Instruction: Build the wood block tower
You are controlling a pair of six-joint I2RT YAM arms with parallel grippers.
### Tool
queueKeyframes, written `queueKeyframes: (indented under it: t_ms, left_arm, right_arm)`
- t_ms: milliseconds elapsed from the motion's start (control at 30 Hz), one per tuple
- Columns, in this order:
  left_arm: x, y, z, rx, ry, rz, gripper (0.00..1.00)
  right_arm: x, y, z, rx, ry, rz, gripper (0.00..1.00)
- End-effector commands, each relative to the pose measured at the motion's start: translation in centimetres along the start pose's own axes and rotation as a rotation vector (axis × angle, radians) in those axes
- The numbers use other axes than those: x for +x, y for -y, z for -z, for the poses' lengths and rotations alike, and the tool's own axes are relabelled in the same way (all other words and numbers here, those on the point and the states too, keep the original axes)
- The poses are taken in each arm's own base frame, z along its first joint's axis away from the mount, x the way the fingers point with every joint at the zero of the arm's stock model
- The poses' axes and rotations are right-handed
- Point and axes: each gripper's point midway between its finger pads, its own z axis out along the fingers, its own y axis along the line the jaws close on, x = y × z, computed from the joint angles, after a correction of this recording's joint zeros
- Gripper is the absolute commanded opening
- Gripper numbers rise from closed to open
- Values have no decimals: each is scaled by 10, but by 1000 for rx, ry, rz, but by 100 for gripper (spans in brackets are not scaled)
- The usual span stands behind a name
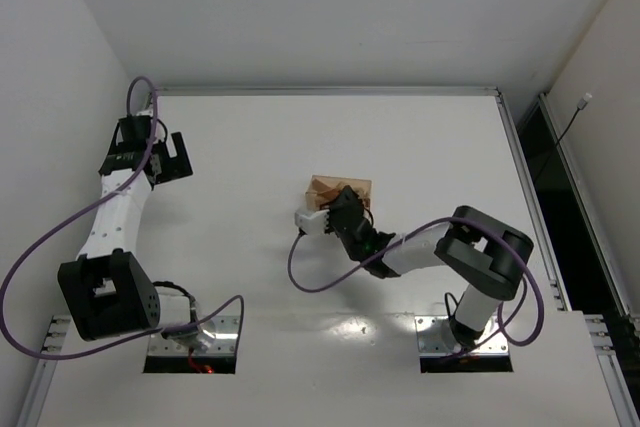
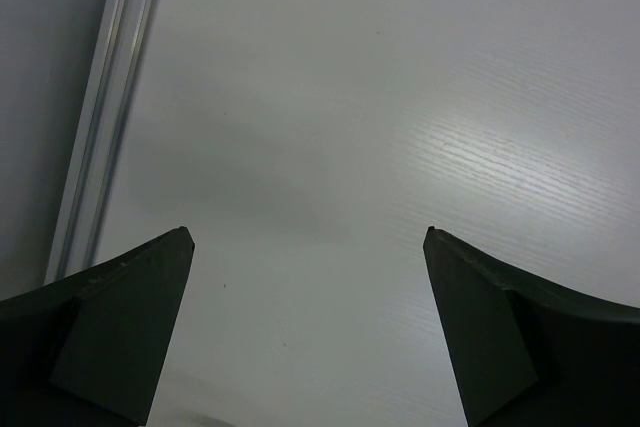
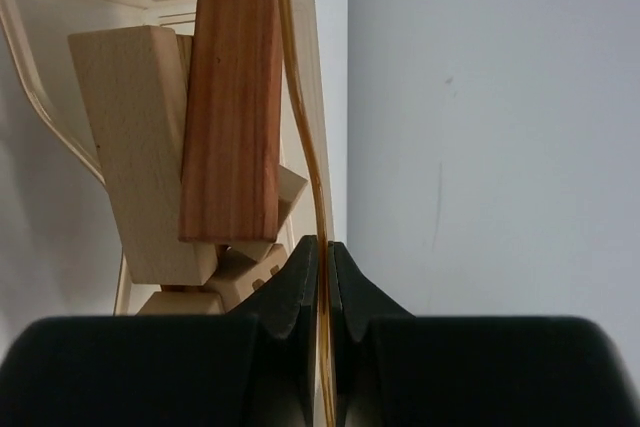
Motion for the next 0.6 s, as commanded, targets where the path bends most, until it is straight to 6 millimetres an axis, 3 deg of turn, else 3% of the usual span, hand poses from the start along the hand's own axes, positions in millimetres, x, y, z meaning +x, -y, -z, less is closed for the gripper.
queueKeyframes:
  t_ms: [0, 200, 233, 300, 467, 567]
  left_arm:
    - [-4, -7, 6, -19, 29, 21, 100]
    - [0, -6, 5, -10, 19, 19, 100]
    - [0, -6, 5, -10, 19, 19, 100]
    - [4, -4, 3, -2, 9, 18, 100]
    - [2, -3, 6, 8, 17, 19, 100]
    - [-4, -2, 13, 18, 19, 20, 100]
  right_arm:
    - [-19, 52, 25, 245, 81, -53, 0]
    - [-13, 49, 56, 391, 68, 11, 0]
    - [-13, 62, 69, 474, 63, -11, 0]
    - [-12, 43, 68, 442, 29, 52, 0]
    - [-28, 36, 70, 440, 17, 0, 0]
    - [-32, 55, 87, 474, 24, -44, 0]
